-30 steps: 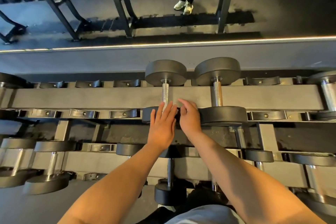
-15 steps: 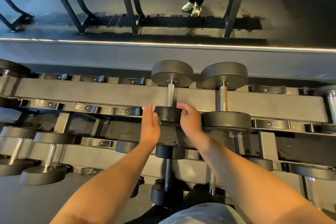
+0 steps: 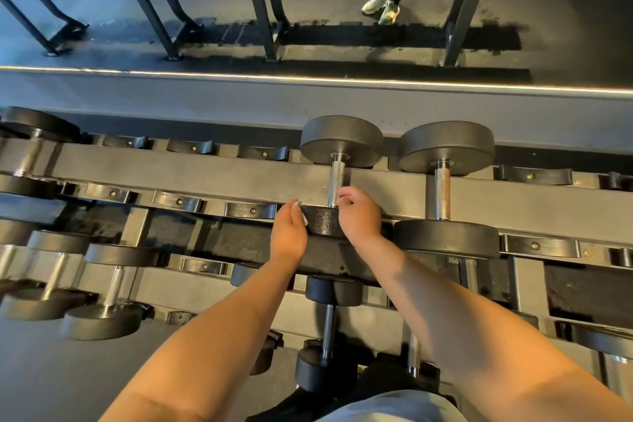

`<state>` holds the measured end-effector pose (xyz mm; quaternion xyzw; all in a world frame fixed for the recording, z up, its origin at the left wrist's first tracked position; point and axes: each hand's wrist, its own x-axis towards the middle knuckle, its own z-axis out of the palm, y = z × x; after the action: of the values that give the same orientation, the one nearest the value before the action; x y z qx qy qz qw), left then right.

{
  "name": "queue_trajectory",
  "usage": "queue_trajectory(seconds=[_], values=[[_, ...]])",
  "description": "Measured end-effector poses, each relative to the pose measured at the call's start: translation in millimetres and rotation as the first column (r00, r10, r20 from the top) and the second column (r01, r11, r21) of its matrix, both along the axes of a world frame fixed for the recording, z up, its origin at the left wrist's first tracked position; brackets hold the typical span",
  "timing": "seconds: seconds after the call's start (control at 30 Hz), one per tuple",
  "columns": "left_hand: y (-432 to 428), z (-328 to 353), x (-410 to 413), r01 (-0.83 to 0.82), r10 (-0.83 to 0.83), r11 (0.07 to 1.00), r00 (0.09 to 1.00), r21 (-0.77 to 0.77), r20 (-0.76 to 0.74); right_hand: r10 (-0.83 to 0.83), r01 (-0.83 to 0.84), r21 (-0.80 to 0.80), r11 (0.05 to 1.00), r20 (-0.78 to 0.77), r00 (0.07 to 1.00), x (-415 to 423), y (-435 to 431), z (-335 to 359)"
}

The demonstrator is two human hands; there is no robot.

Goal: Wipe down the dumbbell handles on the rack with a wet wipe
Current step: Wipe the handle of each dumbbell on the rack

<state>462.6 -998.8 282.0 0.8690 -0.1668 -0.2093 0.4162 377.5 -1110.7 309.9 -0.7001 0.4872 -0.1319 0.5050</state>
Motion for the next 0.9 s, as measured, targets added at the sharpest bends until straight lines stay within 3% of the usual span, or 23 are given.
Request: queue_trajectory(seconds=[0.13, 0.27, 0.37, 0.47, 0.67, 0.77, 0.9], values=[[-14, 17, 13, 0.039, -0.052, 0.993, 0.992, 0.114, 0.111, 0.009, -0.007, 0.027, 1.0, -0.105, 0.994, 12, -14, 3], [-37, 29, 28, 0.113, -0.123, 0.989, 0.986, 0.093, 0.116, -0.019, 0.028, 0.046, 0.999, -0.184, 0.983, 21, -25, 3], [-66, 37, 39, -0.025, 0.024, 1.0, 0.996, -0.009, -0.082, -0.023, 0.031, 0.043, 0.999, -0.176, 0.984, 23, -26, 1], [-93, 36, 45, -0.212, 0.178, 0.975, 0.928, -0.07, -0.328, -0.003, 0.009, 0.032, 0.999, -0.185, 0.983, 23, -27, 0], [-134, 28, 43, -0.103, 0.029, 0.988, 0.852, -0.112, -0.523, -0.012, 0.017, 0.025, 1.0, -0.18, 0.984, 21, -29, 1], [-140, 19, 35, 0.017, -0.049, 0.997, 0.895, -0.077, -0.442, -0.011, 0.013, 0.007, 1.0, -0.22, 0.975, 24, -29, 2], [-130, 15, 39, 0.25, -0.215, 0.961, 0.944, 0.119, -0.248, 0.004, 0.009, 0.07, 0.998, -0.186, 0.983, 24, -33, -1]])
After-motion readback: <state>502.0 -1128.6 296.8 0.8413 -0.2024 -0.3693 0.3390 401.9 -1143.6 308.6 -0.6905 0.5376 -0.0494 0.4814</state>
